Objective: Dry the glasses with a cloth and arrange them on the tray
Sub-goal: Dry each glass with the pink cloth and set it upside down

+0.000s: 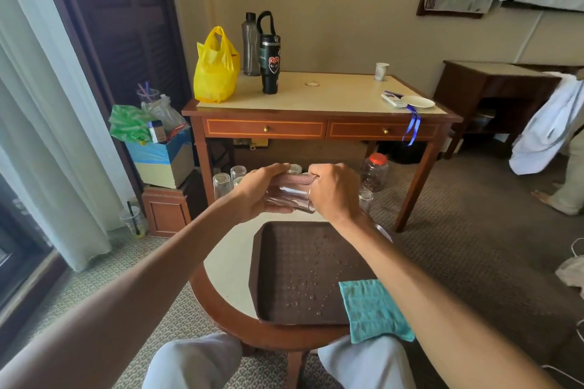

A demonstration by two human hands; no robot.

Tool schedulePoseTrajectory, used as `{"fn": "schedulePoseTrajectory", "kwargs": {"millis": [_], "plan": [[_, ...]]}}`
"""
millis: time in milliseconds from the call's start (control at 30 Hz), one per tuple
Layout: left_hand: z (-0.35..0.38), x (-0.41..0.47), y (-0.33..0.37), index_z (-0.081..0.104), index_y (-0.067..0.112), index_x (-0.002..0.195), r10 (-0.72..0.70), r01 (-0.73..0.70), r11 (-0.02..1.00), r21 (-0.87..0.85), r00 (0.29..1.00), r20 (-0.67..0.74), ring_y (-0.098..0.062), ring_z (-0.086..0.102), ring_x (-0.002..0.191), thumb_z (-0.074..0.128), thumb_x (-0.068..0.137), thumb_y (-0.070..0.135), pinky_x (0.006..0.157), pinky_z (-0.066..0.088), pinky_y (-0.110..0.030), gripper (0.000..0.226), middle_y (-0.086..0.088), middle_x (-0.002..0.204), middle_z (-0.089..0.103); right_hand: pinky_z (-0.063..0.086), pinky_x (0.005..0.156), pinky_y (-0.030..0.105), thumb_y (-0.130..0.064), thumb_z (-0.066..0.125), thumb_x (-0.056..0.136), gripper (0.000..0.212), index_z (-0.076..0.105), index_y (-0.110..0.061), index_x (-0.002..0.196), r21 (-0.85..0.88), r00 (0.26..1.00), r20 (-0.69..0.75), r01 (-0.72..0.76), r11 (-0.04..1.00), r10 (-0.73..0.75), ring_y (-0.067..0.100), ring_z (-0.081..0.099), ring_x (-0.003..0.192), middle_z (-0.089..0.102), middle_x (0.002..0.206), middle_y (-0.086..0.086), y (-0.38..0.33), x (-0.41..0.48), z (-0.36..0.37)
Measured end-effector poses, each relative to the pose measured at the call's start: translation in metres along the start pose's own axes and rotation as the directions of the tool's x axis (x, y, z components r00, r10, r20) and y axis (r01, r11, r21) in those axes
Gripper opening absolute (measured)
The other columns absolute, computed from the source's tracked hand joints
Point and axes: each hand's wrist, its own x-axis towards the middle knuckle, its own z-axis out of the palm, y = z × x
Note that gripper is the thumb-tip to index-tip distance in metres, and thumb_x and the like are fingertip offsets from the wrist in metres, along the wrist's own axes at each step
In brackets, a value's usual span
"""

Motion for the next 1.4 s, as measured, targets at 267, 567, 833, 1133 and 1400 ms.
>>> {"fn": "schedulePoseTrajectory", "kwargs": {"millis": [267,567,833,1133,1400], "plan": [[-0.001,0.01,0.001,0.067,0.016,0.077,0.579,-0.486,0.732,0.478,0.813,-0.06,-0.023,0.073,0.072,0.065,0.097,0.037,0.065,0.061,-0.037,0.029,-0.007,0.076,0.073,0.037,0.034,0.019,-0.06,0.056,0.093,0.05,0.069,-0.012,0.088,0.298,0.431,0.818,-0.883,0.362,0.38,0.009,0.049,0.038,0.067,0.063,0.004,0.008,-0.008,0.028],[-0.01,0.003,0.004,0.069,0.015,0.098,0.561,-0.529,0.718,0.452,0.825,0.074,-0.022,0.074,0.091,0.052,0.105,0.042,0.073,0.06,-0.038,0.033,-0.005,0.095,0.075,0.037,0.04,0.02,-0.027,0.056,0.1,0.028,0.068,-0.007,0.085,0.362,0.458,0.812,-0.881,0.303,0.361,0.013,0.054,0.041,0.065,0.062,0.006,0.001,-0.011,0.023],[-0.022,-0.009,0.009,0.062,0.009,0.111,-0.15,0.149,0.988,0.034,0.988,0.021,-0.026,0.077,0.072,0.049,0.106,0.04,0.051,0.058,-0.028,0.033,-0.015,0.088,0.074,0.02,0.043,0.016,-0.01,0.065,0.084,0.015,0.077,-0.006,0.092,-0.022,0.947,0.243,-0.211,0.977,0.21,0.02,0.057,0.065,0.075,0.086,0.011,-0.032,-0.009,-0.005],[-0.01,-0.005,0.012,0.065,0.012,0.1,0.299,-0.252,0.879,0.405,0.953,-0.057,-0.033,0.071,0.084,0.046,0.107,0.029,0.06,0.063,-0.039,0.026,-0.016,0.095,0.063,0.044,0.043,0.019,-0.053,0.062,0.093,0.045,0.065,-0.01,0.081,0.24,0.593,0.647,-0.755,0.61,0.479,0.009,0.061,0.043,0.068,0.057,-0.001,-0.013,-0.009,0.042],[-0.013,0.006,-0.011,0.065,0.008,0.083,0.714,-0.581,0.559,0.592,0.7,0.013,-0.017,0.068,0.069,0.046,0.097,0.043,0.054,0.055,-0.022,0.042,-0.009,0.076,0.066,0.024,0.031,0.015,-0.038,0.049,0.103,0.038,0.061,-0.009,0.081,0.312,0.391,0.842,-0.915,0.255,0.371,0.005,0.046,0.032,0.061,0.057,0.002,-0.013,-0.017,0.03]]}}
